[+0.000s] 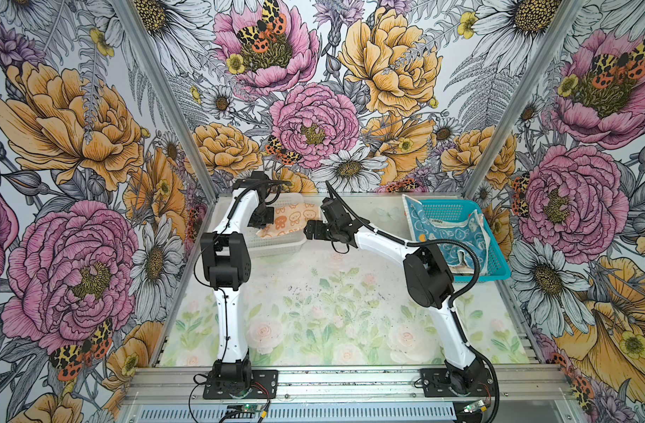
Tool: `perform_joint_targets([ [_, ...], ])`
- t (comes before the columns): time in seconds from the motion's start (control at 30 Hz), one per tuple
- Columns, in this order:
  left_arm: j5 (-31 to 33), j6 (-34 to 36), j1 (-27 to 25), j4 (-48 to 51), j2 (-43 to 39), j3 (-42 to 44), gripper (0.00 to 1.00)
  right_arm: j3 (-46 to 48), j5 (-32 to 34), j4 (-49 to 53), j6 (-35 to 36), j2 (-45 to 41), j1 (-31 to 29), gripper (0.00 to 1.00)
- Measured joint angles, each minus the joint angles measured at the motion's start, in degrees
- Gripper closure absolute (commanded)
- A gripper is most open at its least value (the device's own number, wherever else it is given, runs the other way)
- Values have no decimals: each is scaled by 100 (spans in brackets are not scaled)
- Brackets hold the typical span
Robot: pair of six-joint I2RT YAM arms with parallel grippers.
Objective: Fold and stack the towels
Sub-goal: 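Lower the orange towel into the white basket with the left gripper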
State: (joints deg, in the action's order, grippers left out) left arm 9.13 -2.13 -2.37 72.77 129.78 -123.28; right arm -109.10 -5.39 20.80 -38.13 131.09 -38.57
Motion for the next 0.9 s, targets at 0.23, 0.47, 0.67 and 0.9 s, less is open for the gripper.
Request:
perform_joint_targets([
  [0.23,411,127,57,0,81,11,100,0,28,0,-2,0,0,8],
  [0.47,828,254,175,-2,391,11,100,4,28,-2,-4,0,0,8],
  [0.67,1187,315,258,0,710,24,100,17,28,-13,-4,0,0,8],
  [0.9,1456,367,310,2,774,74,100,52,22,-57,-24,0,0,8],
])
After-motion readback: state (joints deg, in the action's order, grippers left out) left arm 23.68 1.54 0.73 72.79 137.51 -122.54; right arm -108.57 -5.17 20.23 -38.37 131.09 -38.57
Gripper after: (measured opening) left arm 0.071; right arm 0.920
